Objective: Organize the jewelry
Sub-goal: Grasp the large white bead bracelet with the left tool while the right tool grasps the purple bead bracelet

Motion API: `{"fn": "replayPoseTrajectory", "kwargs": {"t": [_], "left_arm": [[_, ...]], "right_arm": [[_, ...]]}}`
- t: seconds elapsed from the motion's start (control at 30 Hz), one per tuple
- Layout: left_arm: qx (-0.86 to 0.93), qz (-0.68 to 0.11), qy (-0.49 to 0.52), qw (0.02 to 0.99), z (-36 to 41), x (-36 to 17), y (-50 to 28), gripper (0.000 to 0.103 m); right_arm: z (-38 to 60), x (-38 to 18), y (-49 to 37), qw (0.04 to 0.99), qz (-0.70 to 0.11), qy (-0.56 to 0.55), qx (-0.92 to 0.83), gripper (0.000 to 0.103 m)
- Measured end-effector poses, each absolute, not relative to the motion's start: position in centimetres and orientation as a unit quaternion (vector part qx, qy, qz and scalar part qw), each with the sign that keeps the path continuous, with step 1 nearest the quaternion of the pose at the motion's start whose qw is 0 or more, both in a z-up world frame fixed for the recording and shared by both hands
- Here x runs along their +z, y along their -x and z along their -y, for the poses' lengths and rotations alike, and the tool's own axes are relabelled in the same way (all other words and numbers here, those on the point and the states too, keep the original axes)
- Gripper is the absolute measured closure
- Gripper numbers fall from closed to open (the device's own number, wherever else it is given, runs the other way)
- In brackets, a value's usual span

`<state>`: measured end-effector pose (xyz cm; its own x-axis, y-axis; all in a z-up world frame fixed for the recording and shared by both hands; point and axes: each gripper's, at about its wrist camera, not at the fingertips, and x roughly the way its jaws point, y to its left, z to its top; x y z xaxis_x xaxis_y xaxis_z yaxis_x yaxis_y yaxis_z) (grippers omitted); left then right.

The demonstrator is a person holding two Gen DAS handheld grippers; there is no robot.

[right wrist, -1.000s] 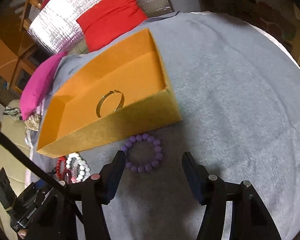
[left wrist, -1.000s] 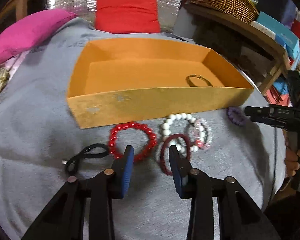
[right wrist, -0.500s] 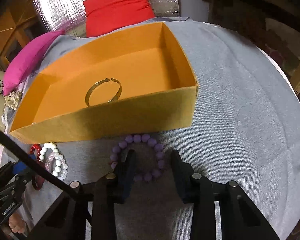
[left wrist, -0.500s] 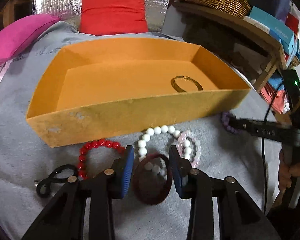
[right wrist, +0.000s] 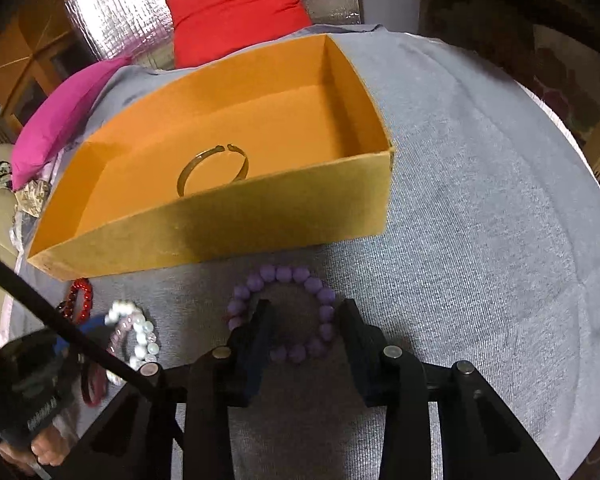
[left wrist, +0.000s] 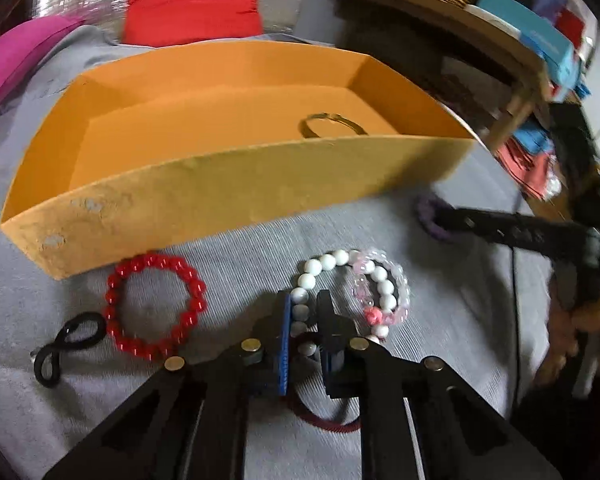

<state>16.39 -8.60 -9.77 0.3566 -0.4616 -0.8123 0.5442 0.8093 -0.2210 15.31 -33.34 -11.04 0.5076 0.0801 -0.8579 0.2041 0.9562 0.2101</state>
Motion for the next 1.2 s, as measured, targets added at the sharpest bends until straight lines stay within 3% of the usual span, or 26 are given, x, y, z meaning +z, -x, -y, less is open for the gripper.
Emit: {"fn": "replayPoseTrajectory", "kwargs": {"t": [0.2,0.67,0.83,1.2], "left_arm": [[-0.289,-0.47,-0.038,0.833,7.0,-9.4,-16.8,0.09],[-0.304,-0.467,-0.095,0.825,11.7,-10.4,-16.1,0.089],[-0.299,-0.467,-0.099,0.826,12.2,-10.4,-15.9,0.093],[-0.318,-0.402,-0.025,0.858,9.5,-5.6,-15.5,0.094]], "right_arm": [[33.5,-10.8,-15.6,0.855,-0.497,-0.143,-0.039,0.065],[32.5,-10.6,-15.1,0.858,-0.492,-0.144,-0.037,0.066],[33.4,-10.4,-14.7,0.86,-0.483,-0.163,-0.023,0.079],[35.1,-8.6,-13.1,0.869,-0.456,-0.194,0.005,0.081]]}}
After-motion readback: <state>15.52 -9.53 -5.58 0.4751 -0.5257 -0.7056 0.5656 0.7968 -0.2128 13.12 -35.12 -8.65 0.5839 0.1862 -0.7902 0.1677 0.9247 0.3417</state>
